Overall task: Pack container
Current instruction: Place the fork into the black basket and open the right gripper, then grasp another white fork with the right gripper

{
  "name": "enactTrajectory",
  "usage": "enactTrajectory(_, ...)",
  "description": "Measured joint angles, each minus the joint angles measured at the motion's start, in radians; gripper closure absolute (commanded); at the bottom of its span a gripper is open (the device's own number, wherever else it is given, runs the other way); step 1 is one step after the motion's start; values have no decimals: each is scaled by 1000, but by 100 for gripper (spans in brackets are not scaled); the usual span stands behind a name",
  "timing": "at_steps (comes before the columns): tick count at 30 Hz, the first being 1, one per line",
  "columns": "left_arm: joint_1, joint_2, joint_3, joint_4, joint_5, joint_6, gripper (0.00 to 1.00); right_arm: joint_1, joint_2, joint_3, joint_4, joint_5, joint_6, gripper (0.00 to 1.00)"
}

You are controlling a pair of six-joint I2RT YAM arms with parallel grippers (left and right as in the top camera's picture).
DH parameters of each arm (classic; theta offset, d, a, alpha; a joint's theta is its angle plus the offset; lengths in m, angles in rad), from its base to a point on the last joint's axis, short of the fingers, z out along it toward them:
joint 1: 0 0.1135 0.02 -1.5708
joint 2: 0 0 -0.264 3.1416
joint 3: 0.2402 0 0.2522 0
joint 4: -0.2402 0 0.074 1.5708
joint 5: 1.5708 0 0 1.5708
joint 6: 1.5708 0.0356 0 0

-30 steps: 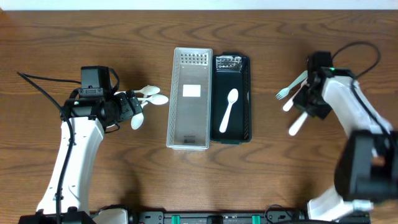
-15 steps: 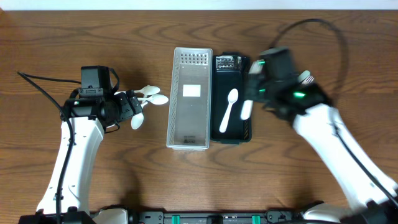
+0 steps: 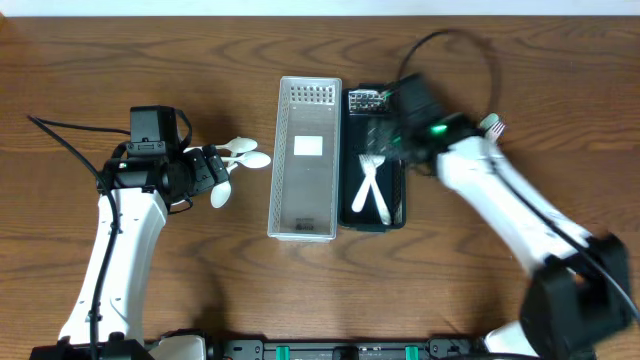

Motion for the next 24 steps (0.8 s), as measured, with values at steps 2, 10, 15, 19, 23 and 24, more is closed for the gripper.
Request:
enactTrajectory(2,0,0,0,0,0,0,2,-72,-57,13,-6,21,-4,18)
enactTrajectory(10,0,0,0,0,0,0,2,-393,-68,38,-83,102,36,22)
enactTrajectory(15,0,0,0,0,0,0,2,-486,86,36,-82,92,68,27)
enactTrajectory(19,0,0,0,0,0,0,2,-496,179,29,-56,52,76,27)
enactTrajectory(23,0,0,0,0,0,0,2,-495,236,28,-14,31,80,28)
enactTrajectory(24,0,0,0,0,0,0,2,-495,247,28,-7,29,85,28)
